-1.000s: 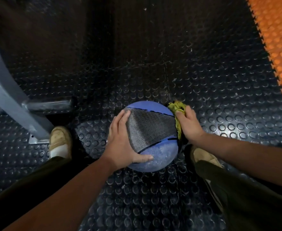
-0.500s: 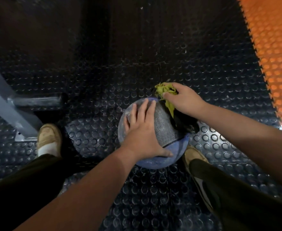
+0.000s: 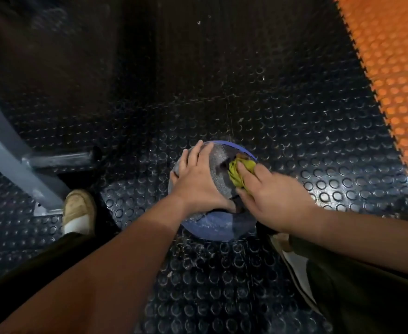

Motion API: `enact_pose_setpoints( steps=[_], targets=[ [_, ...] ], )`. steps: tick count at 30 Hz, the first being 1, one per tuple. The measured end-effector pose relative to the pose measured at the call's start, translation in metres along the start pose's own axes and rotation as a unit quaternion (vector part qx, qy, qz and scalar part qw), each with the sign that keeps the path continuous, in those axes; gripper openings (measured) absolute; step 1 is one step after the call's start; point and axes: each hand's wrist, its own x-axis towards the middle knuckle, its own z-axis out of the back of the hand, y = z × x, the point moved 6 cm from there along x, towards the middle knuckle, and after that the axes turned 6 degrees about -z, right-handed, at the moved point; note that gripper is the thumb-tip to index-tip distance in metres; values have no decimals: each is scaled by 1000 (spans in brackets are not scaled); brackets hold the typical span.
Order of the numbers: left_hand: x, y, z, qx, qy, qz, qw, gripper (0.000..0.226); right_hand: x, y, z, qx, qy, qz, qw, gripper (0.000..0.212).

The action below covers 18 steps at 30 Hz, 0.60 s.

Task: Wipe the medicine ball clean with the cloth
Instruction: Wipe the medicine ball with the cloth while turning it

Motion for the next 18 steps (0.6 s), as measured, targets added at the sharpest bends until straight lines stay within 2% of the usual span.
enact_pose_setpoints(
  steps=[2, 5, 9, 10, 13, 15, 18],
  targets=[
    [2, 0, 2, 14, 12, -6, 1000, 141, -11, -2, -6, -14, -16, 22, 1000, 58],
    [1, -2, 0, 30, 10, -19, 999, 141, 2, -5, 3, -12, -41, 7, 999, 54],
    [-8, -9, -12, 64, -7, -36, 997, 142, 62, -19, 15, 53, -10, -109, 993, 36],
    [-11, -9, -15, 65, -11, -38, 997, 143, 78, -22, 12, 69, 29, -121, 990, 33],
    [-15, -2, -17, 26, -35, -27, 999, 142, 95, -19, 8, 112, 108, -106, 982, 35],
    [-16, 6, -13, -3, -44, -13, 999, 141, 82, -8, 11, 111, 90, -77, 987, 33],
    [-16, 19, -7, -37, -44, -1, 998, 143, 47, 8, 17, 69, 41, -28, 996, 49]
  ],
)
